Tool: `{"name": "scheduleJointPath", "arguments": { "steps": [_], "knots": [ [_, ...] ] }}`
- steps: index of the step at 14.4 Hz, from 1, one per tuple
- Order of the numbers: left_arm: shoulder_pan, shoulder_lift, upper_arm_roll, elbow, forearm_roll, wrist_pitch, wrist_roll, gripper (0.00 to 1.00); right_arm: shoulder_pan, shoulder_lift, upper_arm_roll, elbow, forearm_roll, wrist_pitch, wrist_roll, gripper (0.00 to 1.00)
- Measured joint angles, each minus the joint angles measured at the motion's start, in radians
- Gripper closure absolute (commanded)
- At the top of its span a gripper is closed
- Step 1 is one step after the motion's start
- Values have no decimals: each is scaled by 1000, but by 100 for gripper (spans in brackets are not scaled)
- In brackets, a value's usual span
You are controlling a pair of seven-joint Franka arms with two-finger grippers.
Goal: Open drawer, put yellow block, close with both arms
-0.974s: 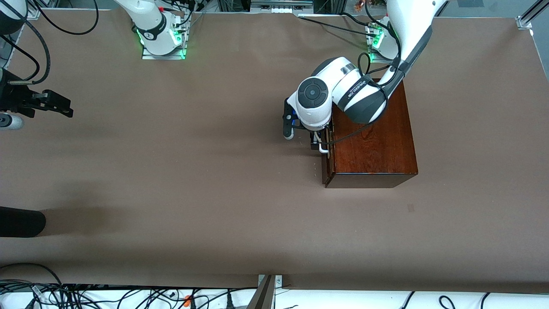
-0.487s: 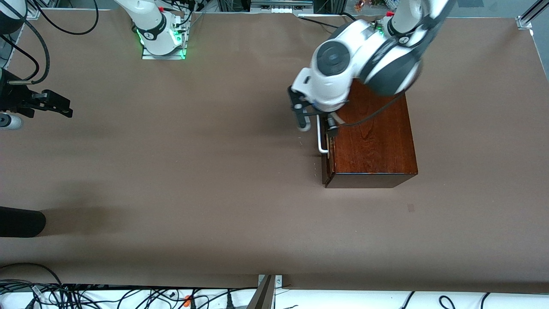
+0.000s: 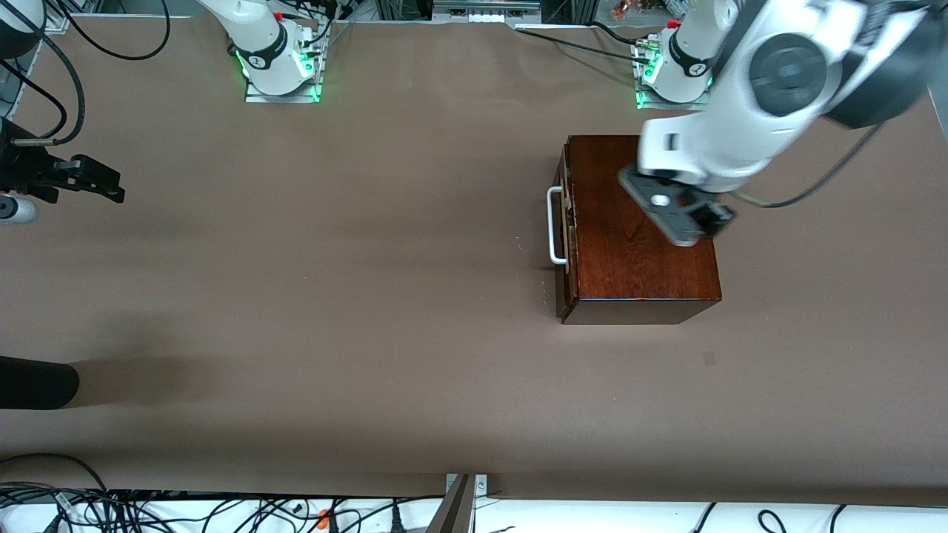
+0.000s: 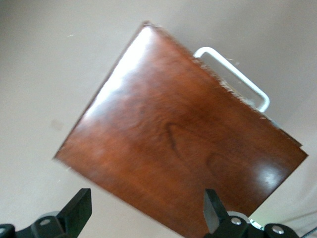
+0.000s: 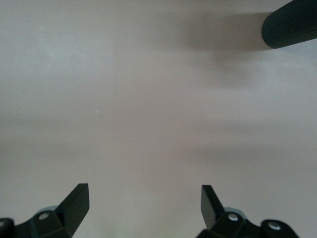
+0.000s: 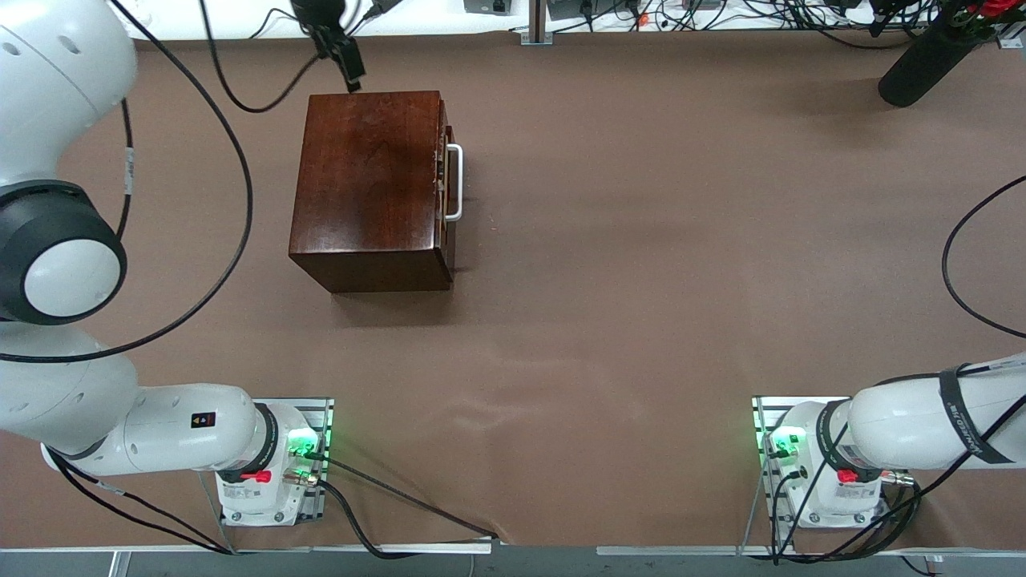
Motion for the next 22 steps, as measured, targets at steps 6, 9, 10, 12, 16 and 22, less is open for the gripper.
{"name": "scheduleJointPath", "arguments": {
  "steps": [6, 9, 10, 12, 16, 22],
  "knots": [
    [94, -19, 43, 103, -6, -103, -116, 0, 0, 0, 0, 0, 0, 0, 0, 0],
    [10, -63, 229, 96, -103, -115, -296, 0, 0, 0, 0, 0, 0, 0, 0, 0],
    [-29, -76, 301, 88, -130, -115, -332, 0, 0, 0, 0, 0, 0, 1, 0, 0],
    [-107, -113, 423, 42, -147, -73, -365, 0, 0, 0, 0, 0, 0, 1, 0, 0],
    [-148, -227, 498, -144, -147, 125, -379, 0, 0, 0, 0, 0, 0, 1, 0, 0],
    [-149, -253, 505, -196, -147, 103, -380, 0, 0, 0, 0, 0, 0, 1, 0, 0]
  ]
}}
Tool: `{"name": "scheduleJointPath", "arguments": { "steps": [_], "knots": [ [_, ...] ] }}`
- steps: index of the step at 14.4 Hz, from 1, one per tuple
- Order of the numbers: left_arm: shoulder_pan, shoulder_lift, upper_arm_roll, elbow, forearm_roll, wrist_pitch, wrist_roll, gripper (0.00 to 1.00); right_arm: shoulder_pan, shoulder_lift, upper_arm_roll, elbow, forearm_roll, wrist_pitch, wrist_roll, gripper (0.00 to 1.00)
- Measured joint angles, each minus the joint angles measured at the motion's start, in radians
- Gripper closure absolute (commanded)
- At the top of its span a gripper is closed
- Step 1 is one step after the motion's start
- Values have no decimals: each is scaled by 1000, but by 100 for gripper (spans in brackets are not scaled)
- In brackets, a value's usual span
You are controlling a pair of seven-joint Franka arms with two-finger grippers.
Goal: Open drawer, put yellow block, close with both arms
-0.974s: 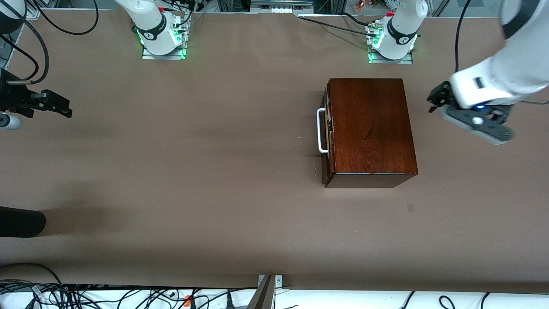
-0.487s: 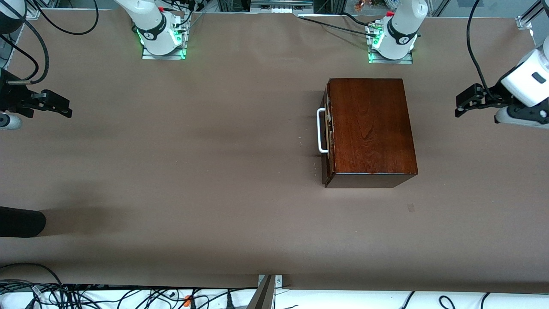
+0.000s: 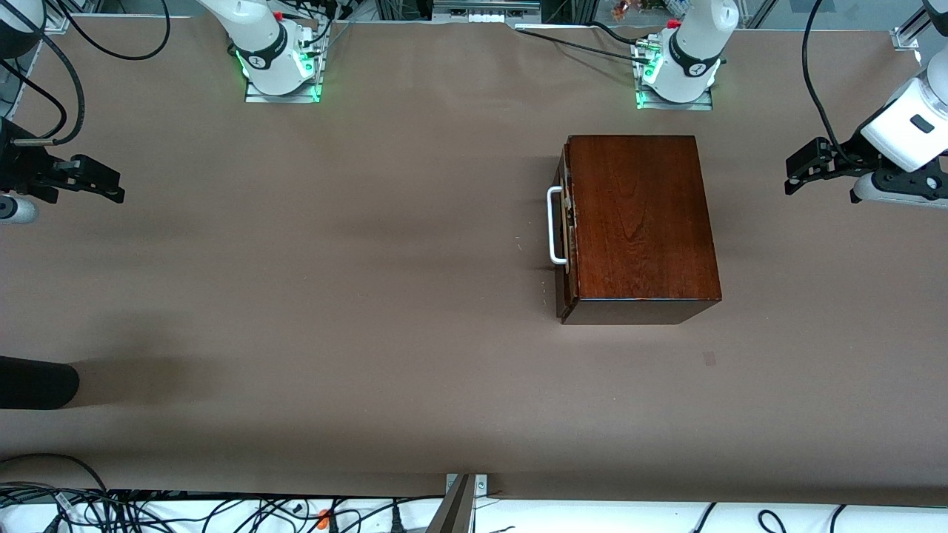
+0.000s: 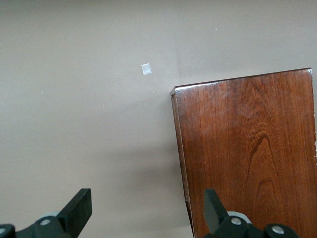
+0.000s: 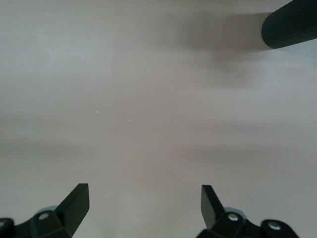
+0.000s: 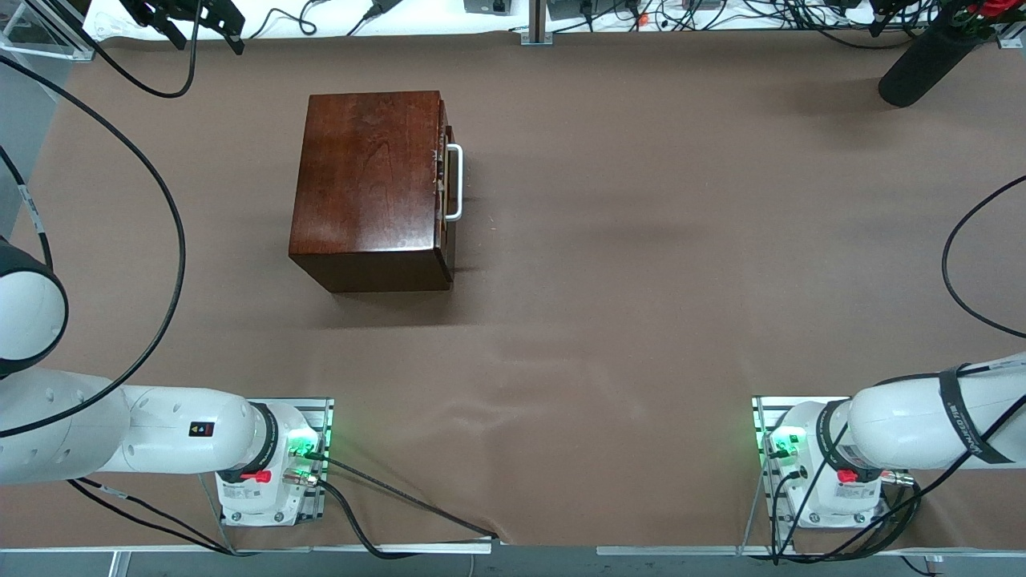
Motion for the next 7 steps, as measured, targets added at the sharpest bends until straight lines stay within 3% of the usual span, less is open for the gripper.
{"name": "scheduleJointPath", "arguments": {
  "steps": [7],
  "knots": [
    [-3, 0, -4, 4, 0, -14, -1, 0, 0, 0, 0, 0, 0, 0, 0, 0]
  ]
}}
